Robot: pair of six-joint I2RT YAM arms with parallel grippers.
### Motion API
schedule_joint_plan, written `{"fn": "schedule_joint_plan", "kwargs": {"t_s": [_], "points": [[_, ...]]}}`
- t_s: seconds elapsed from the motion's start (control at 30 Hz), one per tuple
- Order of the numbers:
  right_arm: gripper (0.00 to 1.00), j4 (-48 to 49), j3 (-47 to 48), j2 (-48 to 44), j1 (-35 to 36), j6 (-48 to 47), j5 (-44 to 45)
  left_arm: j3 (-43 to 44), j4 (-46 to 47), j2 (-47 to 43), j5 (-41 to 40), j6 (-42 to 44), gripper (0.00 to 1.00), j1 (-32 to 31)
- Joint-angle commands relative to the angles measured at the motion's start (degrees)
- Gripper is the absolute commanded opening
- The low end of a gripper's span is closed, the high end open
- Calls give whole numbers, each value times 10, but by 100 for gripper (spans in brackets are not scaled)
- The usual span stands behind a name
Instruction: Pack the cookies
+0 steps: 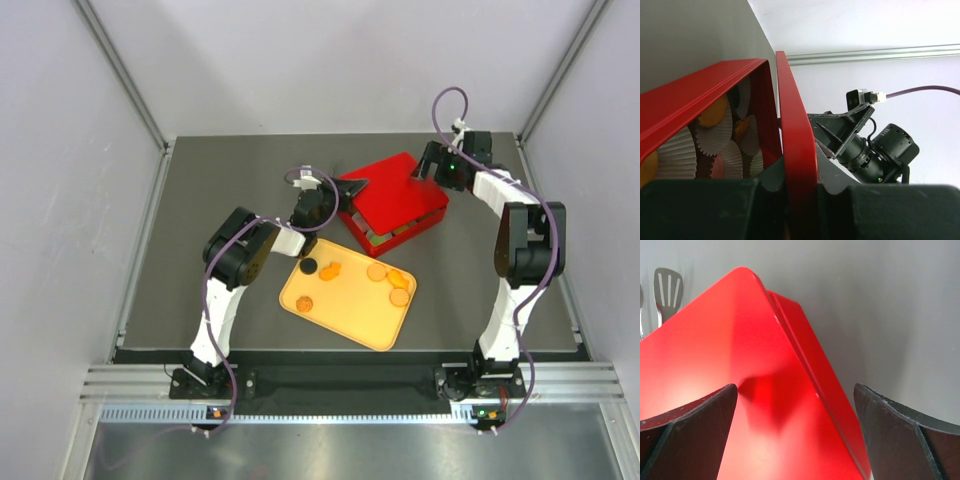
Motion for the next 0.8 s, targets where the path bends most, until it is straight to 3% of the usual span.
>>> {"fn": "schedule_joint_plan", "kwargs": {"t_s": [0.0,0.4,0.77], "points": [[100,33,-5,-7,-21,2,-28,2,58,-10,13,-16,13,-2],[100,34,-13,2,-22,5,-40,1,11,-19,21,-29,35,-1],[100,33,-16,8,-22,5,-48,-16,-59,-61,29,-13,39,15]]}}
